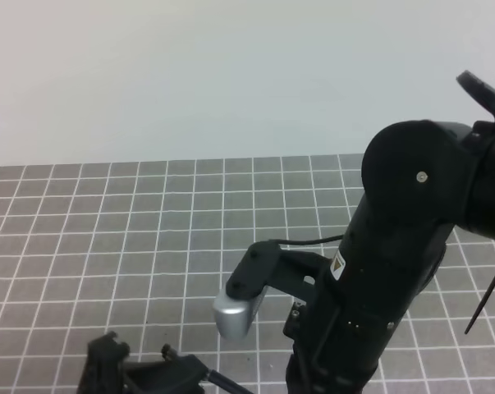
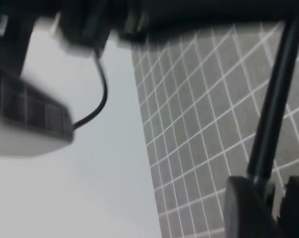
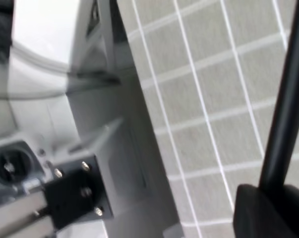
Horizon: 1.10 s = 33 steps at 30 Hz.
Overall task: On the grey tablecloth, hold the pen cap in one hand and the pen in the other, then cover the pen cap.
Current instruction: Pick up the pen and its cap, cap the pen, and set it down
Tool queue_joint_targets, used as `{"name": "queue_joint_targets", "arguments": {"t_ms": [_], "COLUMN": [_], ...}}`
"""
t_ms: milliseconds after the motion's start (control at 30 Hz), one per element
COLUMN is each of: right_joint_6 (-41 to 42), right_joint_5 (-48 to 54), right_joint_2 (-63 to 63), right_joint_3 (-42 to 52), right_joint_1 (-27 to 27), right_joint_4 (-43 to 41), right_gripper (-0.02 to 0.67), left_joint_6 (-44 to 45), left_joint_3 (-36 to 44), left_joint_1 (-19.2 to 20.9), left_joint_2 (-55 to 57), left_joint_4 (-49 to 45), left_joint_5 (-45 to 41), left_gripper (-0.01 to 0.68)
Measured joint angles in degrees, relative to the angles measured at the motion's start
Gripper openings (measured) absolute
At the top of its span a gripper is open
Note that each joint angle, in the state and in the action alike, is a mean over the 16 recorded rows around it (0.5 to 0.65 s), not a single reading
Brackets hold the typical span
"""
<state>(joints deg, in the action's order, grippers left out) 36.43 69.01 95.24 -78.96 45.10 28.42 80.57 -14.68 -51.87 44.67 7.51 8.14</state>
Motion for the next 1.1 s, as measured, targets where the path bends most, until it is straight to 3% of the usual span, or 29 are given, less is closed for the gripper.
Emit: {"name": "queue_joint_targets", "arguments": {"t_ms": [267,433,900,1100], "right_joint_6": [-1.62,-4.60,-19.64,-27.59], "right_joint_5": [0.00,-0.58,-13.45,-21.47], "right_joint_2": [0.00,0.00,3.47,9.09], "right_joint_3": [-0.22,-0.23,-0.23,-0.23], "right_joint_1": [0.00,-0.24,-7.44,-11.30], "right_joint_4": [-0.88,-2.79,-4.14,-1.68], "right_gripper": [0.068,0.068,0.068,0.068], "left_joint_6": [-0.18,-0.14,5.40,7.72], "left_joint_3": [0.00,0.00,-0.01,-0.56], "left_joint_1": [0.00,0.00,0.00,0.00], "left_joint_2": [0.00,0.02,0.10,0.10], "left_joint_4": [1.61,6.18,35.56,46.85], "left_joint_5": [0.86,3.69,19.78,24.03], "left_gripper": [0.294,0.313,0.034,0.001]}}
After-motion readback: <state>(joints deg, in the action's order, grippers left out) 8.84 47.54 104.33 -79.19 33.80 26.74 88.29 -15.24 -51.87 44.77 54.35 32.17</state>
